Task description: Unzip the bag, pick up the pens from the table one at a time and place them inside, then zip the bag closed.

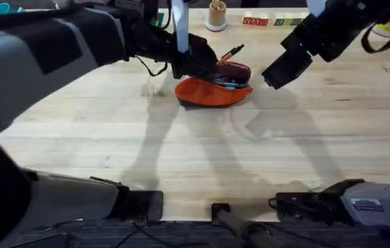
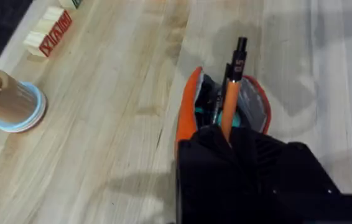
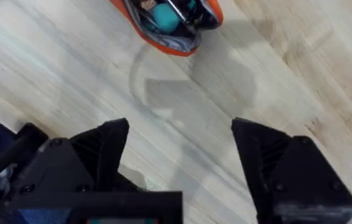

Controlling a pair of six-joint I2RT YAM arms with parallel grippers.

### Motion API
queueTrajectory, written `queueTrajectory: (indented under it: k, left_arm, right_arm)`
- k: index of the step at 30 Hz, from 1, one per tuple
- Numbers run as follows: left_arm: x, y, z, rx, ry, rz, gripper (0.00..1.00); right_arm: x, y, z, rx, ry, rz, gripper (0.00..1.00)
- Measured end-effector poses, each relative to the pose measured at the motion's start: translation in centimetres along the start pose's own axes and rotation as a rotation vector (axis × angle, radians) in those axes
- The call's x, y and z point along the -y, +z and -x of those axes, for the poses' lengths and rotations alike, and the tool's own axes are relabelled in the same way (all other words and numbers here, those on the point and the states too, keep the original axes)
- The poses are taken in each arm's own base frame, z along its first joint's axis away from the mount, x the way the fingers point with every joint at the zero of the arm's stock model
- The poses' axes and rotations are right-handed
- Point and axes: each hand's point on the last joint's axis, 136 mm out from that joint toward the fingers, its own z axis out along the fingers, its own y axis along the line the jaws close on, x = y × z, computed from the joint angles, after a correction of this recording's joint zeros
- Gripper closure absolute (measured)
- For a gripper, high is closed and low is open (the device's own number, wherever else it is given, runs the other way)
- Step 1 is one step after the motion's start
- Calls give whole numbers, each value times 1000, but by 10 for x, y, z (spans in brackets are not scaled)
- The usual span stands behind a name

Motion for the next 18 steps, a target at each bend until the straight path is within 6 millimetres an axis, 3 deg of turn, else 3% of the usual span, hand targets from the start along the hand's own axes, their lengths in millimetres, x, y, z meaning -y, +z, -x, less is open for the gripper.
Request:
queueTrajectory:
  k: [10, 18]
  left_arm:
    - [-1, 19, -28, -41, -73, -48, 957]
    - [0, 19, -28, -39, -78, -55, 957]
  right_arm:
    - [0, 0, 0, 0, 0, 0, 4]
    - [0, 0, 0, 0, 0, 0, 3]
